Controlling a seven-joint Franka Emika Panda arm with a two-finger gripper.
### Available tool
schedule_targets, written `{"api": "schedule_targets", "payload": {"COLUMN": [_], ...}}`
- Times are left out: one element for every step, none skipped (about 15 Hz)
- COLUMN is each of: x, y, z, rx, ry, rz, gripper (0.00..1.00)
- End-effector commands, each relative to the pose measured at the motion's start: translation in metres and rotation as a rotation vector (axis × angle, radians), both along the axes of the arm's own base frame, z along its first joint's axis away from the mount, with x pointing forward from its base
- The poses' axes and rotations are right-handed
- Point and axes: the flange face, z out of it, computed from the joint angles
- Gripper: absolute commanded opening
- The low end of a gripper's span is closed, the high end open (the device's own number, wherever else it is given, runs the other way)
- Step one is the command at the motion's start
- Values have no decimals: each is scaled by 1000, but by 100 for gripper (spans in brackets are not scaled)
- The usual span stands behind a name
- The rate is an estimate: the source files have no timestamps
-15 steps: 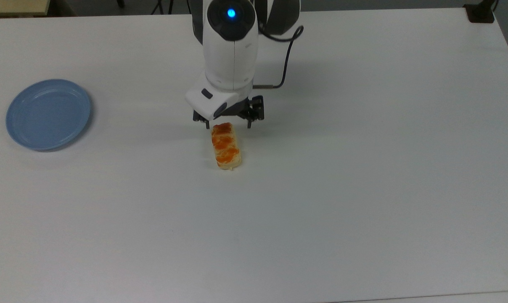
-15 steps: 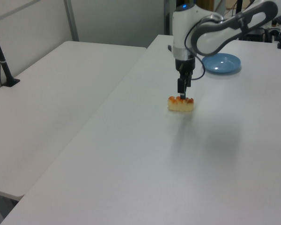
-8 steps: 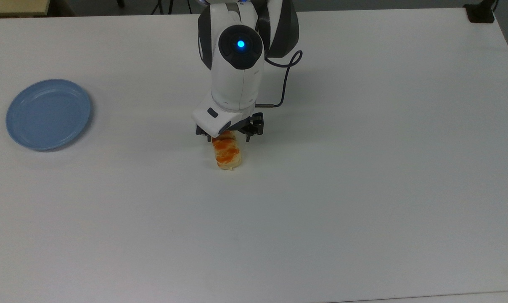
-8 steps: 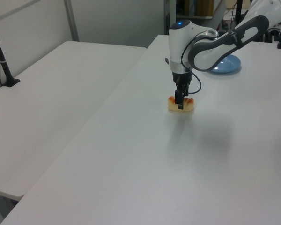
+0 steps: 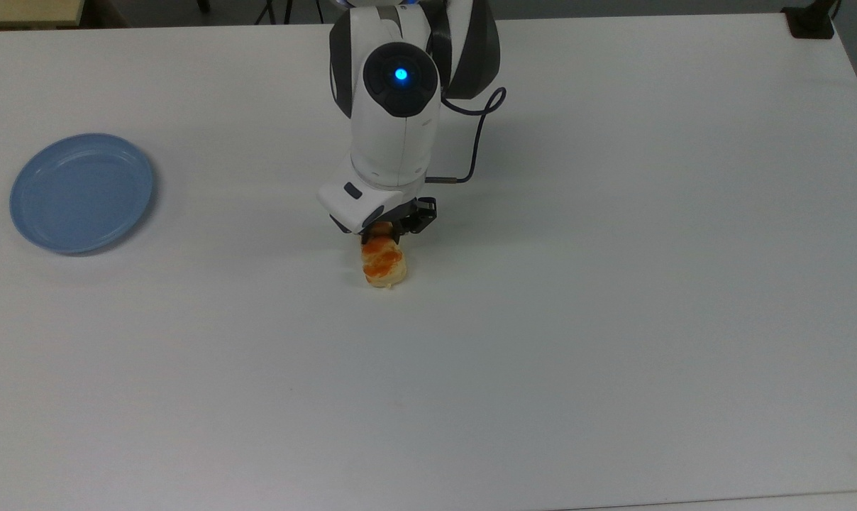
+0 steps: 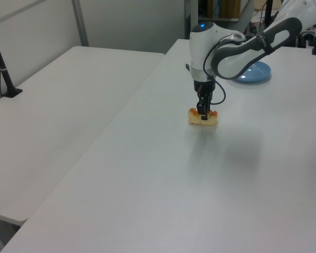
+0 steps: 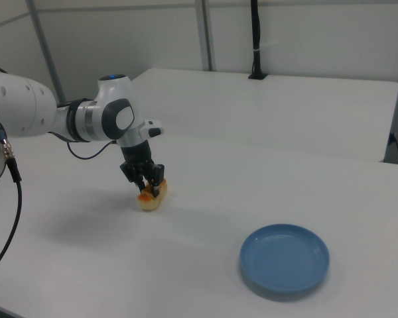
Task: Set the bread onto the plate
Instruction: 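Lift the bread roll and carry it over the light blue plate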
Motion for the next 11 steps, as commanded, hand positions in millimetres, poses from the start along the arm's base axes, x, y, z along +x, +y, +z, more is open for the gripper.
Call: {"api": "schedule_targets", "payload": {"x": [0, -1, -3, -6, -8, -10, -13, -17, -20, -27, -33], "y": [-28, -44, -59, -83, -110, -137, -162, -187, -210, -236, -259], "z": [37, 51, 64, 78, 89, 95, 98, 101, 99, 99, 99], "rx": [-13, -16, -20, -25, -30, -35, -40, -47, -51, -54, -56], "ry": [-62, -70, -76, -85, -95, -102, -102, -100, -91, -84, -80], "rz": [-37, -42, -25, -15, -14, -18, -8, 5, 27, 28, 23], "gripper": [42, 42, 42, 42, 42, 42, 42, 42, 42, 42, 42]}}
